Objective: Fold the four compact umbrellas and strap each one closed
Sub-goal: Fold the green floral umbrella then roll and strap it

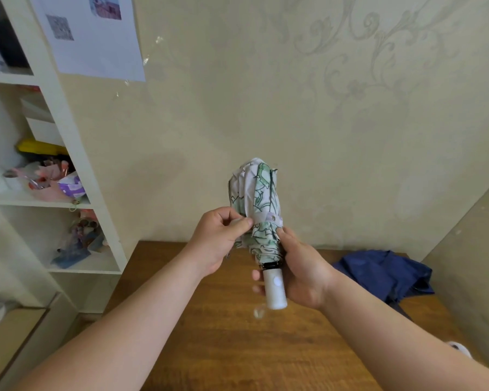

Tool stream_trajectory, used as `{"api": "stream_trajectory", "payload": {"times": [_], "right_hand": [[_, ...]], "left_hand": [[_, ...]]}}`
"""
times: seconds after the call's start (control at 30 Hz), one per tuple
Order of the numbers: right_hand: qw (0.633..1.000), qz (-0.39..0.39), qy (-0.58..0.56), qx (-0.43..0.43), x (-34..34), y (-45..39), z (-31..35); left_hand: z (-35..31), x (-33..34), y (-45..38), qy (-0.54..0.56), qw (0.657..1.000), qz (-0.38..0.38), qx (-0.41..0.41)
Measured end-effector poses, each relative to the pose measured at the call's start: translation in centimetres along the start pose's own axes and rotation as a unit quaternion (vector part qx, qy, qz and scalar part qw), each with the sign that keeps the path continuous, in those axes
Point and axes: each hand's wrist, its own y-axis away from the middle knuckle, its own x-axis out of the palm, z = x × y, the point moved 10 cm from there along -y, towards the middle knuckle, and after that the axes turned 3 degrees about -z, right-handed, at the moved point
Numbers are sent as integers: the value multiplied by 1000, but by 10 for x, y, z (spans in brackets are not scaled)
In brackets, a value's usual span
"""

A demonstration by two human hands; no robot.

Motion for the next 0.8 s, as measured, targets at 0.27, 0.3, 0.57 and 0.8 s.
{"api": "stream_trajectory", "payload": {"times": [0.27,0.3,0.57,0.8], "right_hand": [[996,-3,80,-47,-8,12,11],[994,2,87,-61,-7,13,13],[954,280,6,101,26,24,-10],[971,-12,204,-121,-14,4,39]], "left_hand": [[7,18,11,8,996,75,-38],[7,19,11,10,996,80,-42],[-2,42,17,135,969,187,-87],[-15,21,9,44,998,39,-28]]}}
